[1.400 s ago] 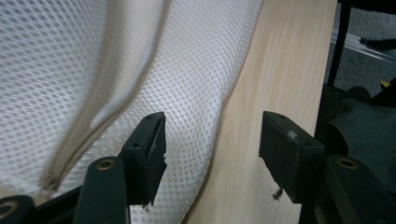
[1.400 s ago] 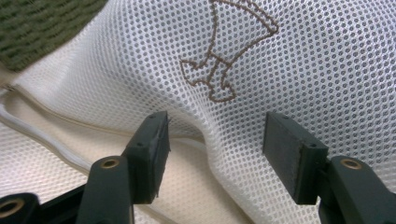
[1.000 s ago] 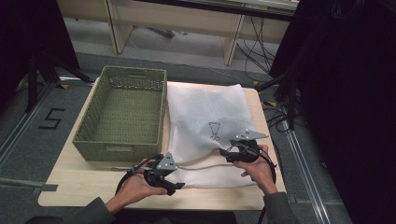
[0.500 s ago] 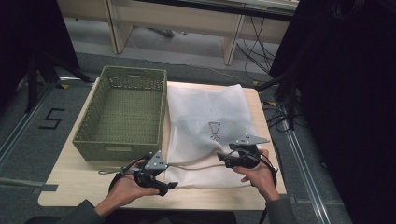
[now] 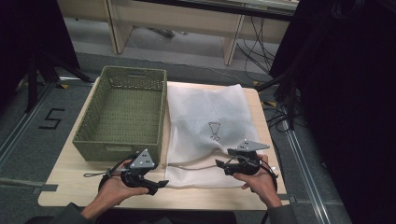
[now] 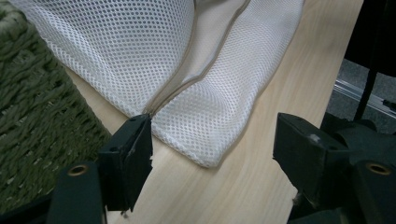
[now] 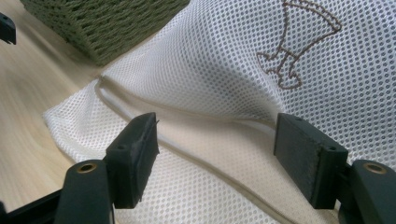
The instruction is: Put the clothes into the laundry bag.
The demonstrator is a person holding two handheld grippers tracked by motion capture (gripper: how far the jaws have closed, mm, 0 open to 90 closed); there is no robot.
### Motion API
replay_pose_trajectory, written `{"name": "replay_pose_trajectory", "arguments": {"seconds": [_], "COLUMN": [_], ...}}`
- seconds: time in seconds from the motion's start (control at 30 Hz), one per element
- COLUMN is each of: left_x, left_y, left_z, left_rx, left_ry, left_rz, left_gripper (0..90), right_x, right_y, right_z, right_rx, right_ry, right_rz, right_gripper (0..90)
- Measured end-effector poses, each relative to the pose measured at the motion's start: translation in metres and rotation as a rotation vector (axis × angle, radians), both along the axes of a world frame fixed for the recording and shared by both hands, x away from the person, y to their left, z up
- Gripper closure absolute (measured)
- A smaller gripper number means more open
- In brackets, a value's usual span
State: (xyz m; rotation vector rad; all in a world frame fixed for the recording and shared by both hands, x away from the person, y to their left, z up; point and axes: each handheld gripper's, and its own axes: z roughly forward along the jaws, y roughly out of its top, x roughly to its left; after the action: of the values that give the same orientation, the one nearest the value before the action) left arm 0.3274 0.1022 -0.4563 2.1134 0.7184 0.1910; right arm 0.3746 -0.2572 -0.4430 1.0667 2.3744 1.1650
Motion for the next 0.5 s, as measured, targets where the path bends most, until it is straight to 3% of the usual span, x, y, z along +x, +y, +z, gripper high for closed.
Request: {"name": "replay_pose_trajectory", "arguments": {"seconds": [0.3,0.33,0.37,0.47,0.5], "left_x": [-0.008,-0.01,-0.013,-0.018,-0.02], "left_y": [0.014,0.015,0.015,0.017,0.015], "left_z": [0.0,0.0,0.0,-0.001,-0.003], "left_rx": [-0.004,-0.008,-0.019,0.013,-0.001], "left_ry": [-0.009,0.001,0.007,0.007,0.014], "left_rz": [0.0,0.014,0.02,0.006,0.011], "left_gripper": [26.7,26.3,26.1,25.6,25.4], "right_x": [-0.018,-0.018,-0.022,-0.03,-0.033], "right_y": [-0.001,-0.002,-0.002,-0.001,0.001], "right_z": [-0.007,-0.008,-0.009,-0.011,-0.011], "right_rx": [-0.005,-0.016,-0.019,-0.027,-0.027], "right_ry": [0.027,0.018,0.025,0.037,0.052], "right_rz": [-0.01,0.013,0.004,0.02,0.006], "right_gripper": [29.2,28.8,28.7,27.5,27.3]}}
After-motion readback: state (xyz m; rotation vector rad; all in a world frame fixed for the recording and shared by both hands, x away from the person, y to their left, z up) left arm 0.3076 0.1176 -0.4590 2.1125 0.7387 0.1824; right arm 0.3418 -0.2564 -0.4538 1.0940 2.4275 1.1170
